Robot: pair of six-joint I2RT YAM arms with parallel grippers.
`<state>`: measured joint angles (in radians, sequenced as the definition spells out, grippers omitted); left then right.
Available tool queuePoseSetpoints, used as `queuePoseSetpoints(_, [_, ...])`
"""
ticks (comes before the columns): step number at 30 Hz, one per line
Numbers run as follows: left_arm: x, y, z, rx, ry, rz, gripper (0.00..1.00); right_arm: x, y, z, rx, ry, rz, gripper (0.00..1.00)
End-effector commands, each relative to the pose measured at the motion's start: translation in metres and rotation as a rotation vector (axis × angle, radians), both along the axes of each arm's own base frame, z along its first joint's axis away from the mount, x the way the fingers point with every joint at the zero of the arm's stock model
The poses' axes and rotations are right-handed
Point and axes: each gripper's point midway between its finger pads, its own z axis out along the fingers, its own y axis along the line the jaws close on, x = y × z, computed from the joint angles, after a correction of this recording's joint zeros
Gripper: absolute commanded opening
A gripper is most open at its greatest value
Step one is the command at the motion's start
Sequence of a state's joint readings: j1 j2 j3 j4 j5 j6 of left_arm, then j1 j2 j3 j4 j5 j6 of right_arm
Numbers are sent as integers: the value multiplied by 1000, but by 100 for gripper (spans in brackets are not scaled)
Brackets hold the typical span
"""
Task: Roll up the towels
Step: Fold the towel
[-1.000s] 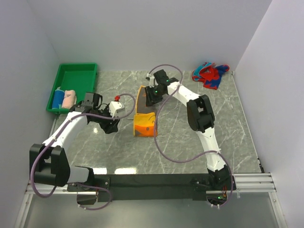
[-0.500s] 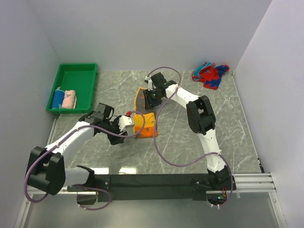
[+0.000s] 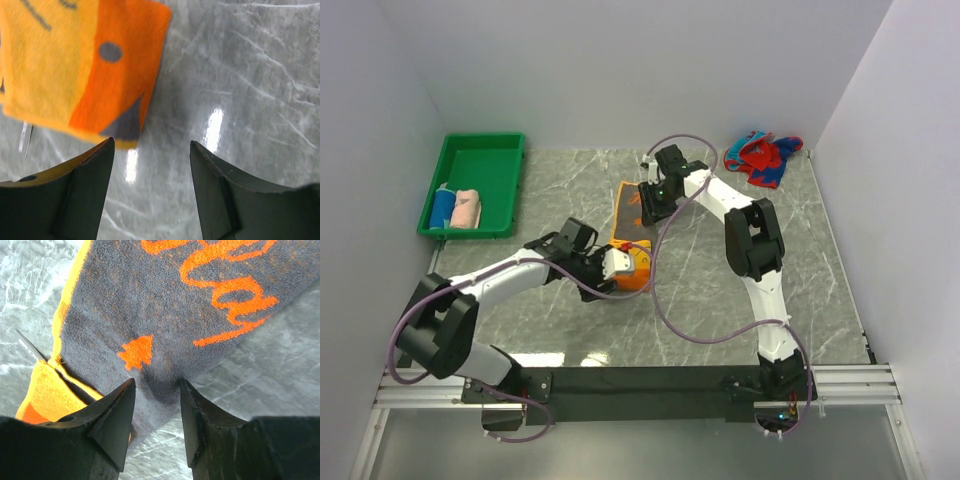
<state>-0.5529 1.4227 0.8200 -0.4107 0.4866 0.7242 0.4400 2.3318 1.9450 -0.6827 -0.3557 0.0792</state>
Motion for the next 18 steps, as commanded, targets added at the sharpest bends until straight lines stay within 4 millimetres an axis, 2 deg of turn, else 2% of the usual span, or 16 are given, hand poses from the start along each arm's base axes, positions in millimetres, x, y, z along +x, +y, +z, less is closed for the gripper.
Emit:
queuePoseSetpoints(1, [16, -21, 8, -11, -103, -68, 66, 16, -2, 49, 7, -128, 2, 48])
queuePoseSetpoints(7, [21, -32, -14, 46, -128, -137, 63, 26, 0, 44, 1, -131, 0, 47])
queuePoseSetpoints(8, [22, -30, -24, 78, -119, -146, 61, 27, 0, 44, 3, -134, 1, 47])
queuePoseSetpoints(11, [20, -23, -42, 132, -90, -166, 50, 26, 2, 43, 7, -132, 13, 46])
queuePoseSetpoints(12, [14, -18, -48, 157, -63, -178, 40, 26, 1, 40, 4, -130, 16, 45])
queuePoseSetpoints(13, [10, -14, -52, 172, -51, -184, 36, 25, 2, 35, 7, -121, 23, 45])
queuePoseSetpoints(14, [7, -11, -55, 184, -41, -193, 32, 24, 3, 31, 9, -111, 30, 44])
queuePoseSetpoints(15, [1, -6, -57, 202, -19, -196, 24, 23, 5, 27, 10, -102, 36, 43])
queuePoseSetpoints(18, [-15, 2, -55, 202, 16, -208, 13, 20, 15, 11, 12, -73, 62, 42])
